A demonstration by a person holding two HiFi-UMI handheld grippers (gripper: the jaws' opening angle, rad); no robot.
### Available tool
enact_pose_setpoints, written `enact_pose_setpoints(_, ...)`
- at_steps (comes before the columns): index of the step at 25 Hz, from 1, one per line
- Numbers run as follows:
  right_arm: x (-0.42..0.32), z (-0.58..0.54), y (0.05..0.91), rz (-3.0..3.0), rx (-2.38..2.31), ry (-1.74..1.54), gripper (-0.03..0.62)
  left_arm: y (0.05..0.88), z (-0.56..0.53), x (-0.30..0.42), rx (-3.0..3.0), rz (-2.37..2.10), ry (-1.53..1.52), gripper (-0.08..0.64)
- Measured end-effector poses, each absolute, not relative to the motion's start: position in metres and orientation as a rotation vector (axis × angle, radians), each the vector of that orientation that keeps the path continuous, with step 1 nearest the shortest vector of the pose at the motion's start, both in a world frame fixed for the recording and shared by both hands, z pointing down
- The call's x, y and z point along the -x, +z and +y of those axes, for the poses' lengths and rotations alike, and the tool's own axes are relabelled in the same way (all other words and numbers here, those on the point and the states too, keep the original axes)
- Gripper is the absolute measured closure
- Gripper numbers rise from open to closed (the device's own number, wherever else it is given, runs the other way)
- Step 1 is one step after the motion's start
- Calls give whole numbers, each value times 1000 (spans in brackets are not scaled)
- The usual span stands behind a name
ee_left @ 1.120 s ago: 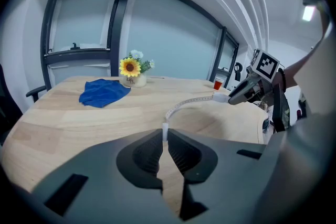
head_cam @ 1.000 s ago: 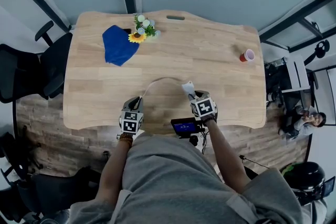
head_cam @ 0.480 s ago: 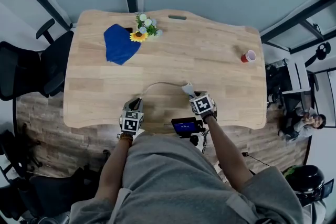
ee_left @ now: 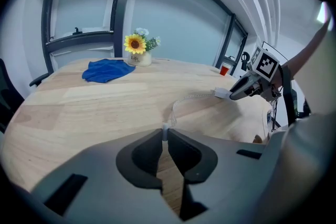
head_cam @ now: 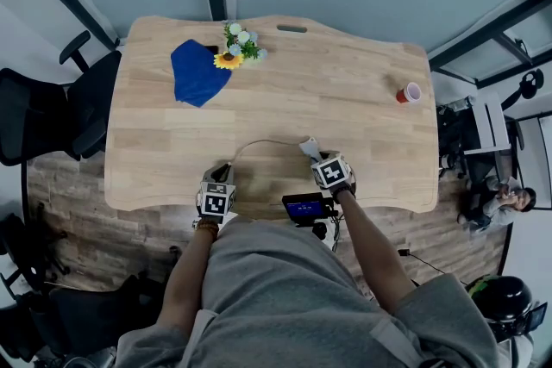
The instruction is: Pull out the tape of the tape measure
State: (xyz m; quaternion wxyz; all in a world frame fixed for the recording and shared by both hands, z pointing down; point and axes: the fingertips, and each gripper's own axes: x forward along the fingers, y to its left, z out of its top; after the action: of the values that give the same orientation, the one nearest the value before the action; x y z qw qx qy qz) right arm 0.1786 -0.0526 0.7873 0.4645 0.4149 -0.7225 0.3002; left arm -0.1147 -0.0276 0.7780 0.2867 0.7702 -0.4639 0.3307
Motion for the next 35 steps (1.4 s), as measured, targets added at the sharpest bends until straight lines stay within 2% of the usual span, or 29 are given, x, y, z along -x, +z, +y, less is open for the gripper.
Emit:
enact_pose_setpoints(9,-177,-51,794,-1788,-992,713,459,789,-18,118,-2008,-1200,924,523)
enact_pose_setpoints(12,-176,-51,791,-1801,-968,708,433,786,-22,118,-2021,-1204,908,523)
enact_pose_setpoints(14,-174,-51,786,-1818,-963,710,409,782,-24,118,-2026,-1206,888,500)
enact_pose_setpoints(19,-165,-60,773,-1911,-970,687,407,766,-34,120,-2050,-1223,785,419)
enact_pose_setpoints(22,-166,-71,755,-1941,-1013,656,408,755,-41,122,-2075,-1249,747,405)
enact_pose_setpoints(35,-163,-126,645,-2120,-1221,455,416,621,-109,89,-2429,-1371,566,402)
